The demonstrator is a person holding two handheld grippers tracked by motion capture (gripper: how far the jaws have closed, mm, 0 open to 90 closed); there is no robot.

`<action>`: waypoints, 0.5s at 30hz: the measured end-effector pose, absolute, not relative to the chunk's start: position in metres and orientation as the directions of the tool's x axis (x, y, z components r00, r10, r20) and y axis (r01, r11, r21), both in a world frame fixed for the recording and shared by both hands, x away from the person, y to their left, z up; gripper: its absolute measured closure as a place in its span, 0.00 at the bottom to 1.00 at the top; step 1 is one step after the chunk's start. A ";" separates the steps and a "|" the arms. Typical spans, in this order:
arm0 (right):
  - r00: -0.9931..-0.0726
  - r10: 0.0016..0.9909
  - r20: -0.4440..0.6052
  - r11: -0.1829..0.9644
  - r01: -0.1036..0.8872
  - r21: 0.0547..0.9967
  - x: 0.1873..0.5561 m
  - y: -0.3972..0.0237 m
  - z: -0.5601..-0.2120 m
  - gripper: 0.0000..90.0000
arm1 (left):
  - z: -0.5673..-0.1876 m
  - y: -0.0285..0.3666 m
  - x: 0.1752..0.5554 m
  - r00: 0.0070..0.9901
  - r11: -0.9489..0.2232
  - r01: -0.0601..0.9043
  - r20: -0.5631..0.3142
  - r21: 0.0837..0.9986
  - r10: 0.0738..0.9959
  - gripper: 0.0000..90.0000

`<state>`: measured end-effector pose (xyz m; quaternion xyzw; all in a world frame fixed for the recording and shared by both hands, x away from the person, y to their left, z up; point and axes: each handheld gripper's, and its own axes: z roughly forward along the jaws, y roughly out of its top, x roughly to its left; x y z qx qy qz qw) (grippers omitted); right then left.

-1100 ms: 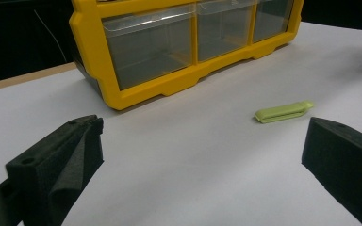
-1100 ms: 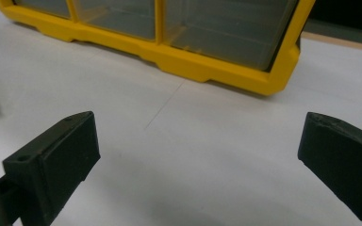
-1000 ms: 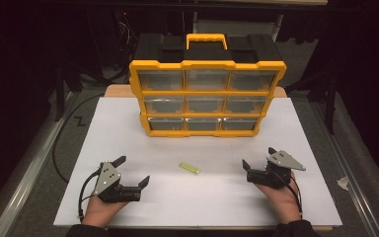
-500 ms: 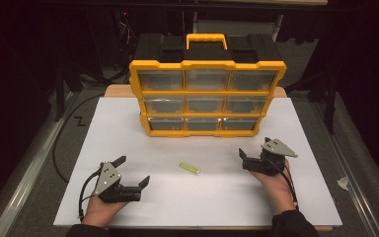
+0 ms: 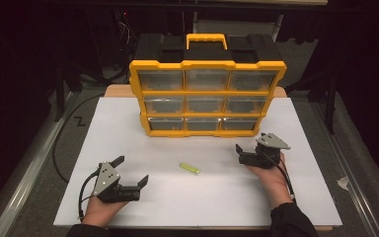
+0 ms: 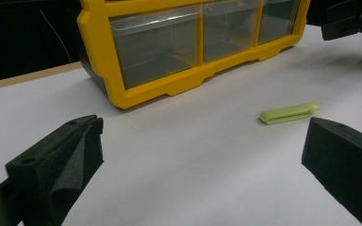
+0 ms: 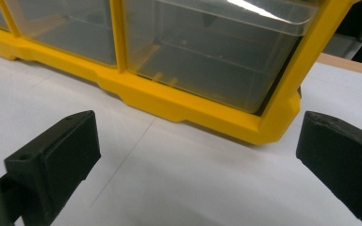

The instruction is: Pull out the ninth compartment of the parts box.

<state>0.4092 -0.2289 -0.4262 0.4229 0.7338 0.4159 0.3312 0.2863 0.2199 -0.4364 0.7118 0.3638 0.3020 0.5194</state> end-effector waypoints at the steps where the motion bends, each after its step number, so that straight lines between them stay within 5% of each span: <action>1: -0.425 0.893 -0.147 0.310 0.345 0.886 0.407 -0.229 -0.426 0.01 | -0.437 0.219 0.286 0.554 -0.203 0.205 0.058 0.958 0.830 0.00; 15: -0.446 0.850 -0.279 0.446 0.329 0.833 0.391 -0.233 -0.430 0.01 | -0.437 0.218 0.285 0.559 -0.214 0.199 0.068 0.956 0.826 0.00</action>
